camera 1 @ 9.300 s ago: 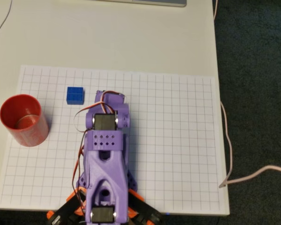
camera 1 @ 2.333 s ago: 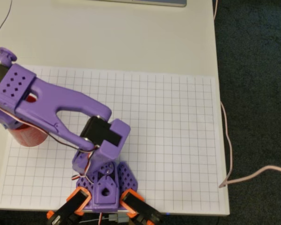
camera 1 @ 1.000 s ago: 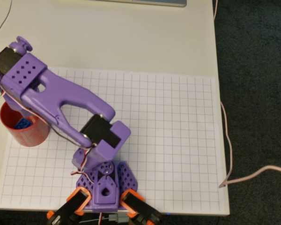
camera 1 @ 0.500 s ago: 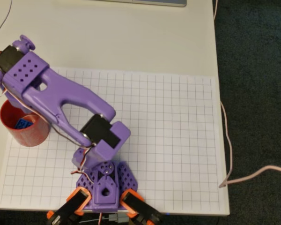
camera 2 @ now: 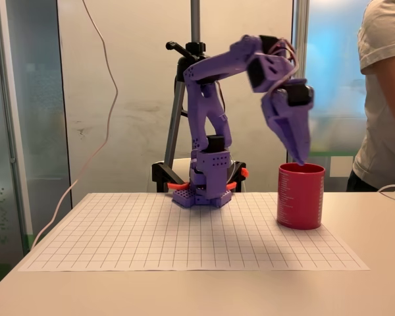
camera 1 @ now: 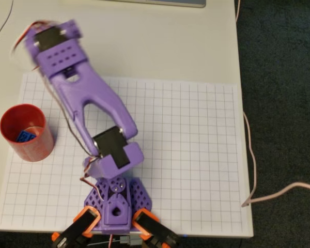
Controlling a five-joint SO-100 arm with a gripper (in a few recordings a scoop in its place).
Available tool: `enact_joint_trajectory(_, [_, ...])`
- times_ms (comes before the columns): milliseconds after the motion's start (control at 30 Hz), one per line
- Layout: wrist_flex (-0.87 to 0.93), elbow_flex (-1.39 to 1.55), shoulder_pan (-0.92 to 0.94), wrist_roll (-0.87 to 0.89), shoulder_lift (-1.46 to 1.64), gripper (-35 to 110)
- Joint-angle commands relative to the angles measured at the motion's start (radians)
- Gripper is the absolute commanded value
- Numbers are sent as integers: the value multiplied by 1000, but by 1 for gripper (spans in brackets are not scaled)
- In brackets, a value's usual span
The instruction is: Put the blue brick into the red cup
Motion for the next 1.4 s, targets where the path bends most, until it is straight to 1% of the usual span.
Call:
enact_joint_trajectory(0, [-112, 34, 221, -3, 123, 0])
enact_joint_trajectory(167, [-143, 129, 460, -41, 350, 0])
enact_joint_trajectory(267, [-140, 241, 569, -80, 604, 0])
enact_joint_trajectory(400, [-101, 408, 660, -163, 1065, 0])
enact_joint_trajectory(533, [-41, 489, 719, -212, 1310, 0])
enact_joint_trajectory(600, [-14, 503, 719, -216, 1310, 0])
enact_joint_trajectory(667, [-25, 561, 706, -225, 1310, 0])
enact_joint_trajectory(767, [-107, 781, 643, -250, 1308, 0])
enact_joint_trajectory(833, [-133, 948, 604, -236, 1308, 0])
enact_joint_trajectory(933, [-121, 1120, 568, -202, 1307, 0])
enact_joint_trajectory(1067, [-71, 1259, 531, -153, 1307, 0])
enact_joint_trajectory(1133, [-6, 1246, 529, -124, 1307, 0])
enact_joint_trajectory(1367, [26, 1238, 532, -84, 1307, 0])
